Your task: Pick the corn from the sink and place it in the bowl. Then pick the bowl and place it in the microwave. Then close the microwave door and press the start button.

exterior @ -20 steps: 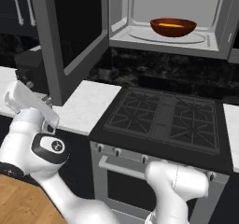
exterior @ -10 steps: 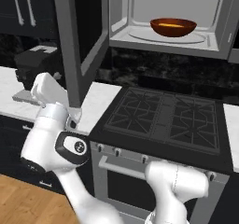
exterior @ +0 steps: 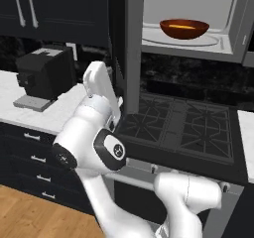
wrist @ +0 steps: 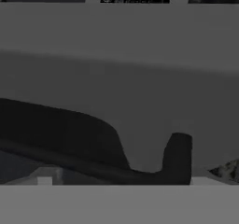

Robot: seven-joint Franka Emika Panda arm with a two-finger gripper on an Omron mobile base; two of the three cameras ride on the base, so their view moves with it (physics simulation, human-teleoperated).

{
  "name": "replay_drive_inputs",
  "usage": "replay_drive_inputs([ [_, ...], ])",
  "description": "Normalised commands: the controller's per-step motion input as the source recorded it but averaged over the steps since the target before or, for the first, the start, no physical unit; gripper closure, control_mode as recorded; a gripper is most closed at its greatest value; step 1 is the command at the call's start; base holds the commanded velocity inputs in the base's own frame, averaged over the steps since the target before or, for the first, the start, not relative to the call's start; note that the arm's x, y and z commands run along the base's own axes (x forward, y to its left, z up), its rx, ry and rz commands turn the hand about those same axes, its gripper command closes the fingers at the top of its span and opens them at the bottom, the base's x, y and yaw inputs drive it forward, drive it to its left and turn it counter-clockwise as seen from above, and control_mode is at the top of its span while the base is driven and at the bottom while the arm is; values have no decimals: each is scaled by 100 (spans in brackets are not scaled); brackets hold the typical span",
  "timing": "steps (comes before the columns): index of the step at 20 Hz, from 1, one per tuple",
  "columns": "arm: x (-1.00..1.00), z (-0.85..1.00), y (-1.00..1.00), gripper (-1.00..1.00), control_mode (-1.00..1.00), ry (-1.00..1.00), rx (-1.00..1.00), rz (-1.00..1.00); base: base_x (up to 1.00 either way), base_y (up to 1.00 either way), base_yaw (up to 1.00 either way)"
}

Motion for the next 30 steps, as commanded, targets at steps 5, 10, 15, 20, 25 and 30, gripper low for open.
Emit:
replay_drive_inputs([
  [5,0,13,-100,-100,-100,-8,39,-5,0,0,0],
  [10,18,23,-89,-100,-100,-1,35,-6,0,0,0],
  [15,40,28,-75,-100,-100,0,32,-6,0,0,0],
  [20,70,25,-38,-100,-100,0,23,-7,0,0,0],
  [25,82,15,-27,-100,-100,0,16,-6,0,0,0],
  [30,99,0,-30,-100,-100,0,7,-2,0,0,0],
])
